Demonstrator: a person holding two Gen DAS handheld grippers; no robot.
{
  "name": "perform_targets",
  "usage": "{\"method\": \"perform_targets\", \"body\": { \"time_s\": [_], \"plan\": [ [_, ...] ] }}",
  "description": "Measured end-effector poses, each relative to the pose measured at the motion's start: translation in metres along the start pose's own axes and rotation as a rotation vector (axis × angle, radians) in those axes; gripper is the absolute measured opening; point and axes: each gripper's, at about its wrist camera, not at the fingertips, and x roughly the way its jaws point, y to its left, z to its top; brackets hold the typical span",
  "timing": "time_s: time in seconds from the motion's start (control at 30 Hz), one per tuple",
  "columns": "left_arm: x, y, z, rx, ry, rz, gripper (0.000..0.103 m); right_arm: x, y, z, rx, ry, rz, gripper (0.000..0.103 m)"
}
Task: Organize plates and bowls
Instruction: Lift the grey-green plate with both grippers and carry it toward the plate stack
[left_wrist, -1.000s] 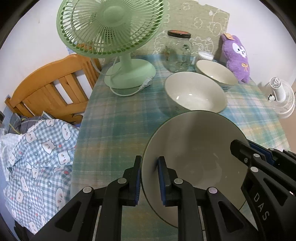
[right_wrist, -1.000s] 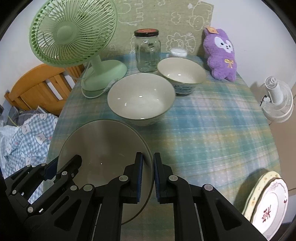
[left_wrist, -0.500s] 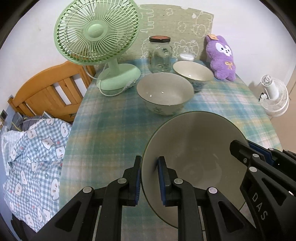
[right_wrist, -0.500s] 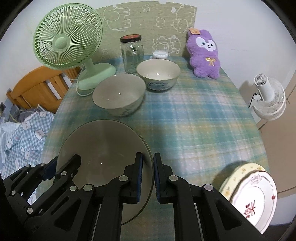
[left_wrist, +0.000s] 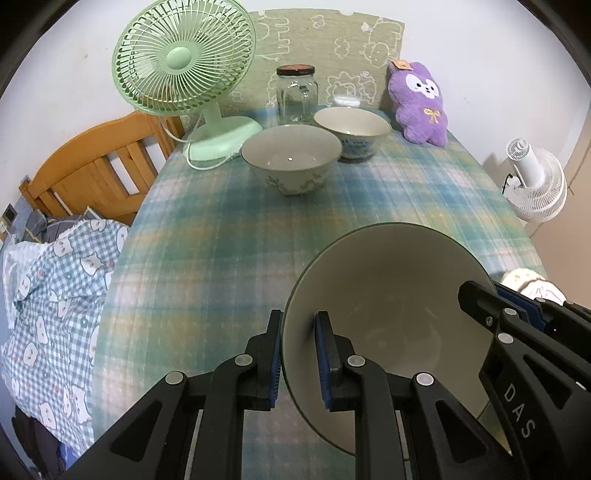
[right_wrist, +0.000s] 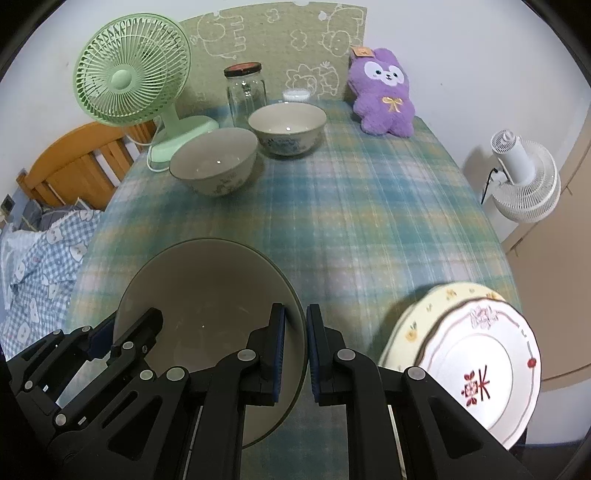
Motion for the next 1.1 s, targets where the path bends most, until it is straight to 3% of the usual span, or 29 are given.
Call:
{"method": "perform_targets", "body": {
  "time_s": [0.33, 1.1],
  "plan": [
    [-0.005, -0.016, -0.026, -0.001, 0.003, 0.003, 0.014, -0.004, -0.017, -0.028, 0.008, 0.015, 0.008, 0.015],
    [0.003, -0.033, -0.057, -0.004, 0.042, 0.023, 0.014, 0.011, -0.032, -0.057, -0.005, 0.077, 0.020, 0.014]
  ]
}}
